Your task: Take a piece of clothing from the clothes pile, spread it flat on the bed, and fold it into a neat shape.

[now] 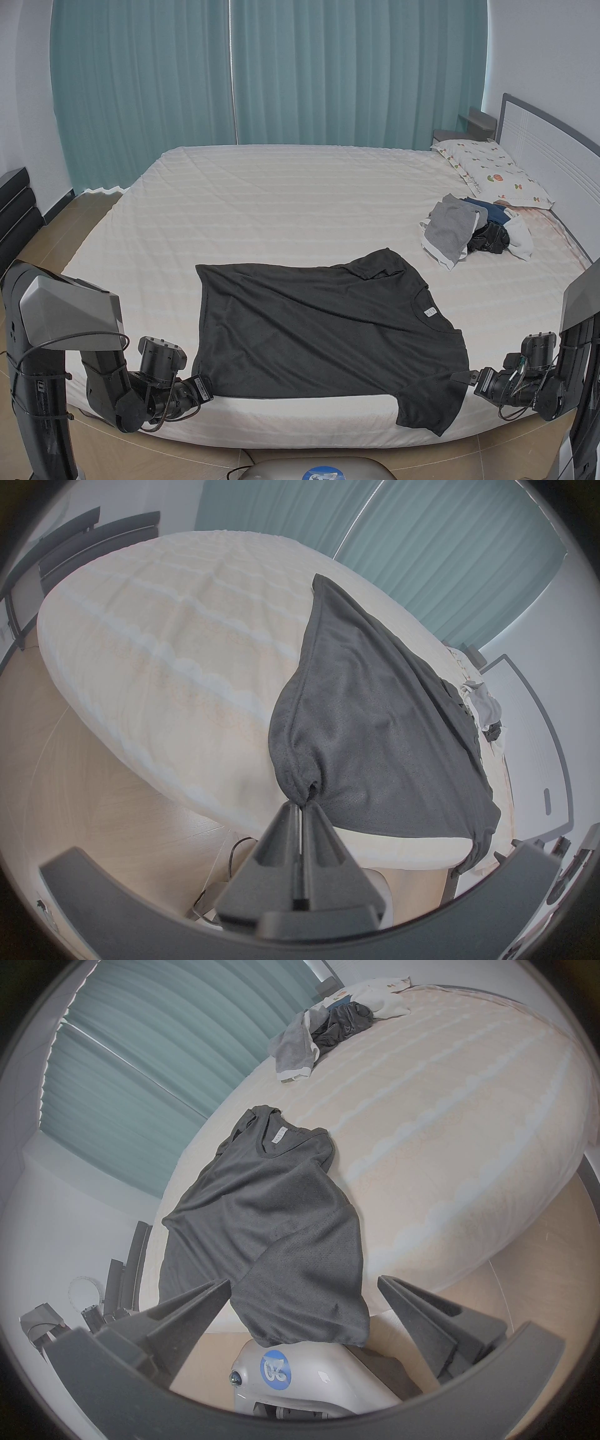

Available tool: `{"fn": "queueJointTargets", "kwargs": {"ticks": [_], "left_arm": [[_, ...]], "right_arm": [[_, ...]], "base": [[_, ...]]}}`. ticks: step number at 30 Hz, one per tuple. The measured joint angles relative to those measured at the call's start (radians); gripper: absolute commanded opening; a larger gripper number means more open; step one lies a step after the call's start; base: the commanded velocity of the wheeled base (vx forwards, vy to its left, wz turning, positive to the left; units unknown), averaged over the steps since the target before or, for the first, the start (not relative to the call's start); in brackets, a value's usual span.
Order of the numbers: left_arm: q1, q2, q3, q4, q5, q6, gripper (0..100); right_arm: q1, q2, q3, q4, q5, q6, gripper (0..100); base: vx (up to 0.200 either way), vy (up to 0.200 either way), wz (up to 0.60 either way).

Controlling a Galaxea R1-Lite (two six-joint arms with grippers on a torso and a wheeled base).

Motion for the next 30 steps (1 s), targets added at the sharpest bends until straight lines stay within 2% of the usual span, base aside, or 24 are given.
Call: {"fn": "queueJointTargets", "kwargs": {"ticks": [10,16,17,30], "left_arm": [[0.002,-0.011,0.006,0.0,0.0,0.0,0],[0.002,-0.012,0.007,0.0,0.0,0.0,0],[0.002,-0.012,0.007,0.001,0.0,0.0,0],[0.011,-0.016,0.009,0.011,0.0,0.004,0]], "right_arm": [[0.032,0.101,-0.015,-0.095,-0.047,-0.007,100],[0.06,0.141,-0.03,-0.134,-0.053,-0.006,100],[0.062,0.144,-0.032,-0.134,-0.053,-0.006,0],[0.043,0.16,-0.013,-0.135,-0.093,-0.014,0]], "base": [[0.0,0.0,0.0],[0.0,0.0,0.0],[0.0,0.0,0.0],[0.0,0.0,0.0]]}}
